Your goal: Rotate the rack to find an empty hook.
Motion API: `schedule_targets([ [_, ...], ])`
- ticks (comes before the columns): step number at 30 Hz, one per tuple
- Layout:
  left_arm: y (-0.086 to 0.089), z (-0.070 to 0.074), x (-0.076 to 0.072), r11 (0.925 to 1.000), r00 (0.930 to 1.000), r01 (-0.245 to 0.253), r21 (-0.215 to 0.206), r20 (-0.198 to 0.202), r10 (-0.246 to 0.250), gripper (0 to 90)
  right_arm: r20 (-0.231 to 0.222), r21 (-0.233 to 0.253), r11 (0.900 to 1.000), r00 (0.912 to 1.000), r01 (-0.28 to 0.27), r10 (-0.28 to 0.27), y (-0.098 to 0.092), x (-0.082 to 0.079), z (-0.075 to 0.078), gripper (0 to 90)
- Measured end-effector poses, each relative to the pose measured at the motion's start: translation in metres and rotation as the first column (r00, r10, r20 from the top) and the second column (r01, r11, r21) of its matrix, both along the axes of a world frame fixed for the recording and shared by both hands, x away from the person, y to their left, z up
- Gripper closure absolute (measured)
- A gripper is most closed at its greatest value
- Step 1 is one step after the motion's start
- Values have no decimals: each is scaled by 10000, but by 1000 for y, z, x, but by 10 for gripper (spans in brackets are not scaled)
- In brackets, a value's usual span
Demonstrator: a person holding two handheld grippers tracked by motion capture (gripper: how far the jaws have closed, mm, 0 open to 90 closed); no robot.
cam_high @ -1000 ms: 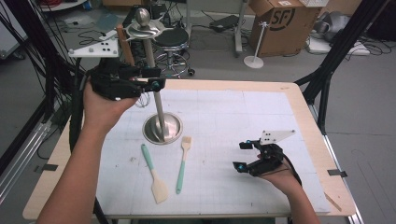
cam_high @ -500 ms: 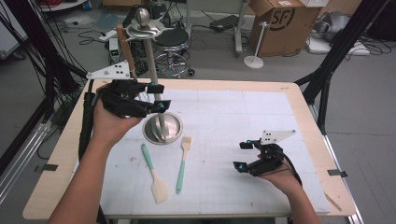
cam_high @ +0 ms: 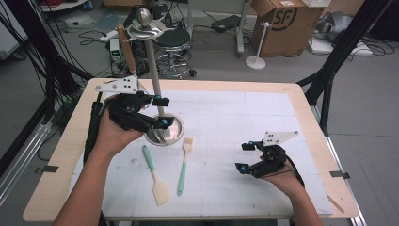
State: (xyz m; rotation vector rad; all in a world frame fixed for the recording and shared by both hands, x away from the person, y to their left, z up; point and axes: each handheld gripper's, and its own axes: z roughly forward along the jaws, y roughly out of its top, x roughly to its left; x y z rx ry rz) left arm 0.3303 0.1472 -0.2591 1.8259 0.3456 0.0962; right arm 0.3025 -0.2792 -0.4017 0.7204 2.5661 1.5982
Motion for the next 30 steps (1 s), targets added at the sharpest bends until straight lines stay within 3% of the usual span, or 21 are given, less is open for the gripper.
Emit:
schedule_targets([
  [12,0,-28,-6,9999,9997,-81,-84,-248,78,275,16,-37,10000,10000,-9,9,0,0,0,126],
  [20,-3,-66,-14,9987,9981,-377,-353,-498,359,241,15,-30,10000,10000,4,-4,0,0,0,126],
  [24,-6,-80,-19,9983,9971,-573,-144,-509,565,218,17,-59,10000,10000,-12,12,0,0,0,126],
  [27,-7,-89,-24,9983,9976,-527,-261,-457,514,214,16,-44,10000,10000,12,-12,0,-1,0,126],
  [30,-10,-95,-25,9986,9969,-531,13,-584,531,210,26,-18,10000,10000,36,-36,-1,0,0,126],
])
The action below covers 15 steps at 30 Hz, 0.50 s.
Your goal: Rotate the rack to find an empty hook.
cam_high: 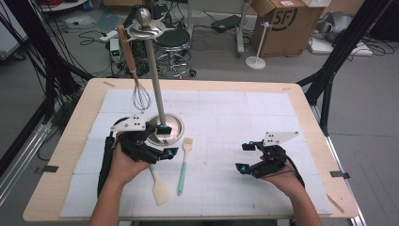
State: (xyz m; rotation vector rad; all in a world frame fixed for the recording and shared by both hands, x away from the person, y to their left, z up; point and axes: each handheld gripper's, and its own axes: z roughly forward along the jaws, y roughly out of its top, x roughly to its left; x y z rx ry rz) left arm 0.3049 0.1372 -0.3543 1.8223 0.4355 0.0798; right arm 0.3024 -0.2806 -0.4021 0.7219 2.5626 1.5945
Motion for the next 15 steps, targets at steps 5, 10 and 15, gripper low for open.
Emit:
schedule_targets([
  [5,0,-9,0,9995,9998,-37,300,-178,43,199,-15,37,10000,10000,-8,8,0,0,1,126],
  [10,4,-13,1,9991,9994,-215,356,-279,224,191,-7,-33,10000,10000,-43,42,1,-1,0,126],
  [15,4,-16,1,9980,9990,-264,577,-333,284,177,37,17,10000,10000,-39,39,1,0,0,126],
])
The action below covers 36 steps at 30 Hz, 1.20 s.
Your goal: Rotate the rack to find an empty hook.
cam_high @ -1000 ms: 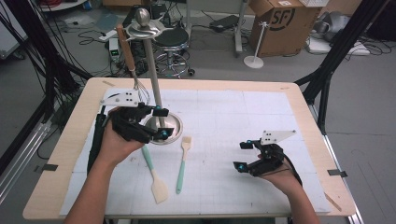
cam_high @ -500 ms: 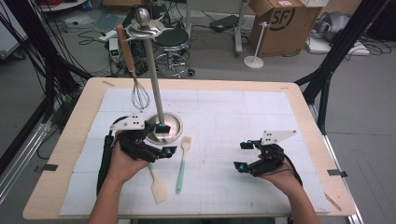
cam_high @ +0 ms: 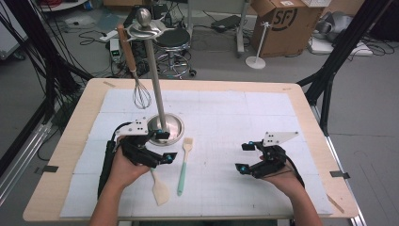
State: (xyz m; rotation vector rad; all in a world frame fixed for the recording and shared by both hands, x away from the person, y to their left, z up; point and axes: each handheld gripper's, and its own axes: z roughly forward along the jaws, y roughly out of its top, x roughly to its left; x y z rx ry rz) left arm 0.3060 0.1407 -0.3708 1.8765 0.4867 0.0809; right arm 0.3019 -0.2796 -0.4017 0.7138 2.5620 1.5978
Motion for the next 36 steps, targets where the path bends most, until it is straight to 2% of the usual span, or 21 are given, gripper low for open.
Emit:
schedule_targets([
  [5,0,-1,0,9998,9999,-148,162,5,148,143,1,35,10000,10000,28,-28,-1,0,0,126],
  [17,11,-1,-1,9979,9979,-645,79,-4,645,71,-49,-44,10000,10000,-26,26,0,1,-1,126],
  [36,7,-3,-2,9963,9970,-776,371,38,775,68,-109,-16,10000,9999,-63,63,1,2,-2,127],
])
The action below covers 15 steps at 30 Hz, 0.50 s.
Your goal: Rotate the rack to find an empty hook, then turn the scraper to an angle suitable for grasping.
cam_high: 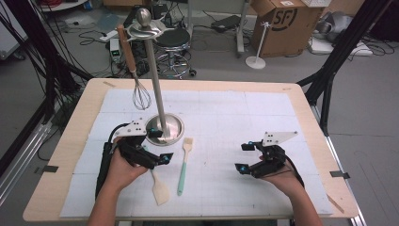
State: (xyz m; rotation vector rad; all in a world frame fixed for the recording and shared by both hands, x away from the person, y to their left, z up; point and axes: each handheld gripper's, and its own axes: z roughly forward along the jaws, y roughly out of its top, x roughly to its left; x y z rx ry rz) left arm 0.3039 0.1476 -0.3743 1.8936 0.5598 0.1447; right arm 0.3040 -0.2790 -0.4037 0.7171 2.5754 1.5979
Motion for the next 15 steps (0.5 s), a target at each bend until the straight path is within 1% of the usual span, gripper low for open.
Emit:
schedule_targets([
  [5,-1,-2,0,10000,10000,3,74,-50,-2,68,-111,-39,10000,9999,1,-1,2,4,-3,126],
  [8,-1,-3,-1,10000,10000,-19,71,-96,19,68,-104,-21,10000,9999,-47,47,2,4,-3,126],
  [9,-1,-3,-1,9999,10000,21,98,-83,-20,68,-46,-7,10000,10000,-50,50,2,4,-3,126],
  [13,0,-3,-1,9999,10000,-41,161,-64,42,68,-51,39,10000,10000,-34,34,2,5,-2,126],
  [15,0,-3,-1,9999,9999,-77,65,-75,77,68,22,52,10000,10000,-47,47,2,4,-2,127],
])
